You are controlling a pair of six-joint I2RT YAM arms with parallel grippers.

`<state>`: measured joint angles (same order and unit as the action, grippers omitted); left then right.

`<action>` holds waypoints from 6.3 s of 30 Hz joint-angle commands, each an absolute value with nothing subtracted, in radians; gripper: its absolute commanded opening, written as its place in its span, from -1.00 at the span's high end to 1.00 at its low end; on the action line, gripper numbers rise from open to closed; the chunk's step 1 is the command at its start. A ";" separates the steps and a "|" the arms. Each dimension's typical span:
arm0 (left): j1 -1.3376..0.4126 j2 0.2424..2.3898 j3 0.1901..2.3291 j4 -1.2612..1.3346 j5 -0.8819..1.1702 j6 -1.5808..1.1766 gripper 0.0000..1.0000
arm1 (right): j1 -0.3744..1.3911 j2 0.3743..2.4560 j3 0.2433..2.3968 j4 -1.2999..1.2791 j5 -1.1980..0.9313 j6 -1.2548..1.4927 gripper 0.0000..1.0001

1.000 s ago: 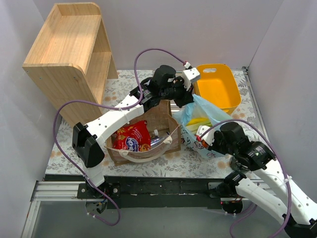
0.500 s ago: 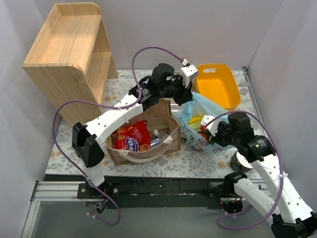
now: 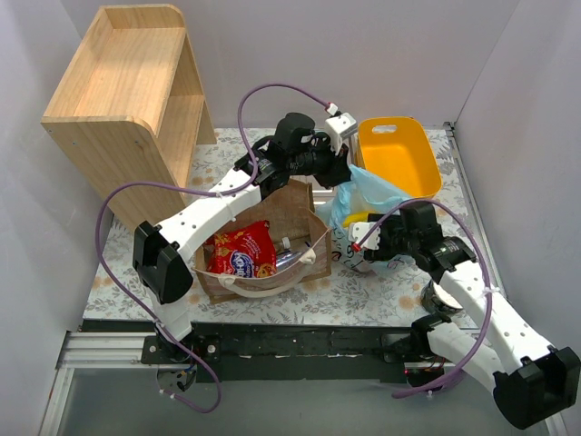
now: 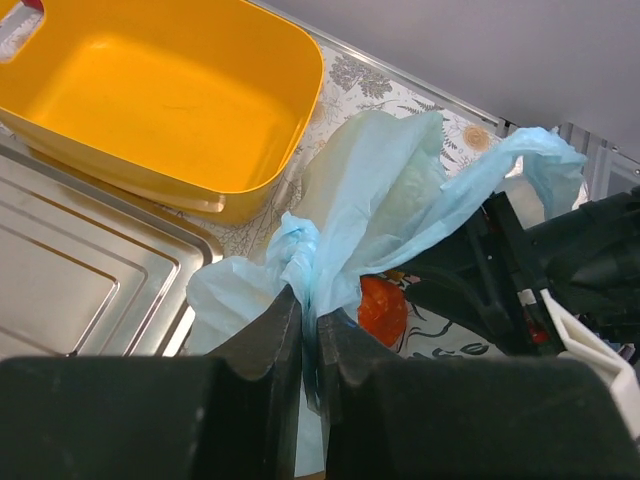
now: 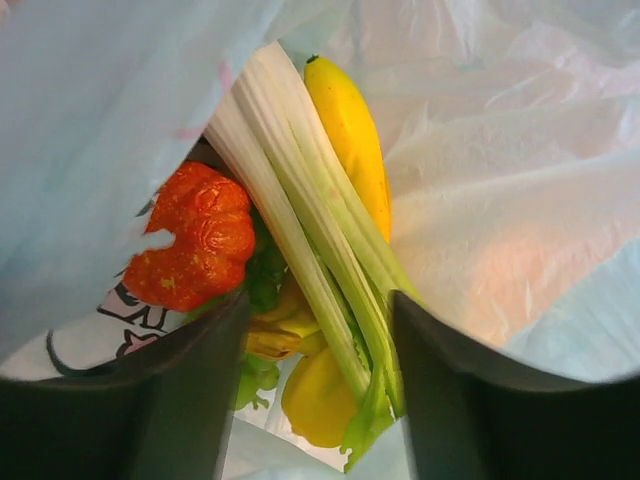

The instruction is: Untie the knot of the grocery bags and take out the mixed food

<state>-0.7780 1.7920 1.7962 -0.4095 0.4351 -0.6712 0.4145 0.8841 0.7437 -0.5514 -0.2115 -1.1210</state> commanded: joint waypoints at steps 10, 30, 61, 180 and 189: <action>-0.759 1.810 1.835 -0.391 0.554 -0.704 0.83 | 0.411 1.096 0.652 -0.285 -0.137 -1.431 -0.61; -0.750 1.752 1.747 -0.410 0.535 -0.678 0.43 | 0.423 0.660 0.679 -0.638 -0.166 -1.396 0.97; -0.744 1.658 1.490 -0.627 0.620 -0.536 1.00 | 0.423 0.586 1.000 -0.926 -0.014 -0.848 0.97; -0.420 1.451 1.650 -0.454 -0.120 -0.554 -0.96 | 0.483 2.198 1.997 -0.166 -0.273 0.793 0.97; -0.420 1.511 1.729 -0.567 -0.161 -0.486 -0.96 | 0.453 2.287 2.046 -0.144 -0.152 0.819 0.97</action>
<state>-0.4244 1.4982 1.6665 -0.4828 -0.1295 -0.5262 0.4721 2.2604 1.9831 -0.2031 -0.2165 0.7868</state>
